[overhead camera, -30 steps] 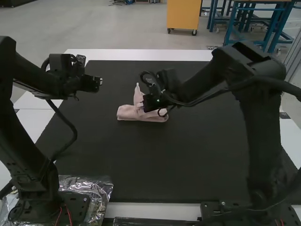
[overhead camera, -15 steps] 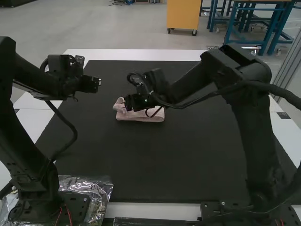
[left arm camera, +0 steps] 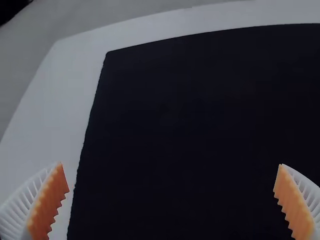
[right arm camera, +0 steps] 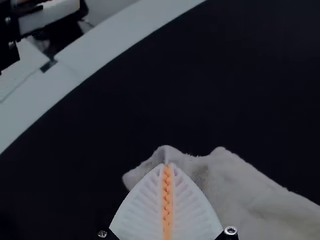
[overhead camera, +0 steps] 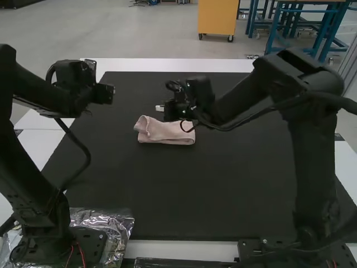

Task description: Fold the towel.

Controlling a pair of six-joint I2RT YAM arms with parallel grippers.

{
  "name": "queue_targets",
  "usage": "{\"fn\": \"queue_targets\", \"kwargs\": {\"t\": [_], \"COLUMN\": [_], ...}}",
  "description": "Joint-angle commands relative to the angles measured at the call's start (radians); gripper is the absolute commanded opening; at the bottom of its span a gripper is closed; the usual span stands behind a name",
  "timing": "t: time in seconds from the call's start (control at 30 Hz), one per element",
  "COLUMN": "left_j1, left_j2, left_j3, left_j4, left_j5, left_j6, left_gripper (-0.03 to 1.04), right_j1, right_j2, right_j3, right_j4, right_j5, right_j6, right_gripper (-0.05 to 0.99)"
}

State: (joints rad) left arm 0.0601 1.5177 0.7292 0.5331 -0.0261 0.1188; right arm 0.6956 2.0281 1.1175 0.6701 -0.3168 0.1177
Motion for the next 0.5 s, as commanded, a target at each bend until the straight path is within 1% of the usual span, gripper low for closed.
{"fn": "queue_targets", "kwargs": {"t": [0.0, 0.2, 0.3, 0.47], "left_j1": [-0.025, -0.028, -0.028, -0.028], "left_j2": [-0.036, -0.051, -0.054, -0.054], "left_j3": [0.001, -0.001, -0.001, 0.001], "left_j4": [0.015, 0.007, 0.008, 0.011], "left_j5": [-0.087, -0.089, -0.090, -0.092], "left_j6": [0.013, 0.005, 0.005, 0.005], "left_gripper": [0.97, 0.97, 0.97, 0.97], "right_j1": [-0.011, -0.028, -0.036, -0.054], "right_j2": [0.040, 0.107, 0.136, 0.188], "right_j3": [0.001, 0.004, 0.007, 0.015], "right_j4": [0.026, 0.068, 0.074, 0.115], "right_j5": [0.002, -0.002, -0.010, -0.022], "right_j6": [0.010, 0.025, 0.027, 0.030], "right_gripper": [-0.02, -0.02, -0.03, -0.03]}}
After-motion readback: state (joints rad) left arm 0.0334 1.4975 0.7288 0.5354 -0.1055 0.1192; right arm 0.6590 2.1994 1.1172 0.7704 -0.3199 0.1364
